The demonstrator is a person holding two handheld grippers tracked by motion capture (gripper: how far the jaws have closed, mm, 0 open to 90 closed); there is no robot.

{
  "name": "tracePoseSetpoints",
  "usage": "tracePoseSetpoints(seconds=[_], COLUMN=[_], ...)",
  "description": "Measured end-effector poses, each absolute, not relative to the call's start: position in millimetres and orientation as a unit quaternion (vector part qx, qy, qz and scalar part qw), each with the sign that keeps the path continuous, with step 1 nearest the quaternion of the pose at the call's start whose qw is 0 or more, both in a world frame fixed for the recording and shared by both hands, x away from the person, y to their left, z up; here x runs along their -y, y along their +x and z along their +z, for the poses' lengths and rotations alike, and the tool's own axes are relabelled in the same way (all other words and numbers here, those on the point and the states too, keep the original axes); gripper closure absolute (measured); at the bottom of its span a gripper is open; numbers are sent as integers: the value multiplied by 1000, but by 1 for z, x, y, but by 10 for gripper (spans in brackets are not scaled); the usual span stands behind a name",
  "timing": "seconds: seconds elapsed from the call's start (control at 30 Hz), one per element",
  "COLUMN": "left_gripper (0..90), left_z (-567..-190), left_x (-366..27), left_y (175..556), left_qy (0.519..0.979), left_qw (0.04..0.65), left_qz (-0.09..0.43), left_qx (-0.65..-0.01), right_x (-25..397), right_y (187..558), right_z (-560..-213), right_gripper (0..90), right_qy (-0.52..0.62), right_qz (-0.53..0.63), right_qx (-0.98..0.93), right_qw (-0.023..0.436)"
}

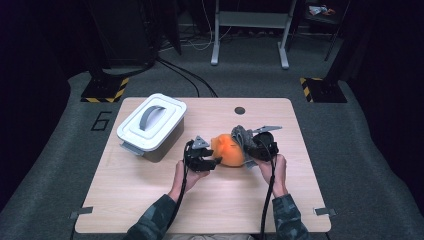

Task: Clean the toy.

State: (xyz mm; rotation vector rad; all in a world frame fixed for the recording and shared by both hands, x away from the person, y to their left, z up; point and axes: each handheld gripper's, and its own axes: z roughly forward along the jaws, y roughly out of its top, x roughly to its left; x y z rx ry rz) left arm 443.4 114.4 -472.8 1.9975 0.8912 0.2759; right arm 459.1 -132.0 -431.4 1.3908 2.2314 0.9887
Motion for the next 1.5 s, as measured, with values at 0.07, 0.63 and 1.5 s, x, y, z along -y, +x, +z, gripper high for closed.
tracePoseSetpoints(seconds=[0.07, 0.63, 1.5], left_gripper=[458, 827, 836], left_z=[-474, -474, -466], left_x=[-112, -95, -105], left_y=[444, 444, 450], left_qy=[810, 816, 799], left_qw=[446, 436, 456], left_qz=[123, 154, 105], left_qx=[-360, -347, -378], right_x=[133, 146, 109], right_y=[461, 455, 445], right_z=[-431, -427, -420], right_gripper=[745, 744, 746], right_qy=[488, 489, 454], right_qz=[347, 370, 361], right_qx=[-784, -771, -789], right_qw=[165, 173, 202])
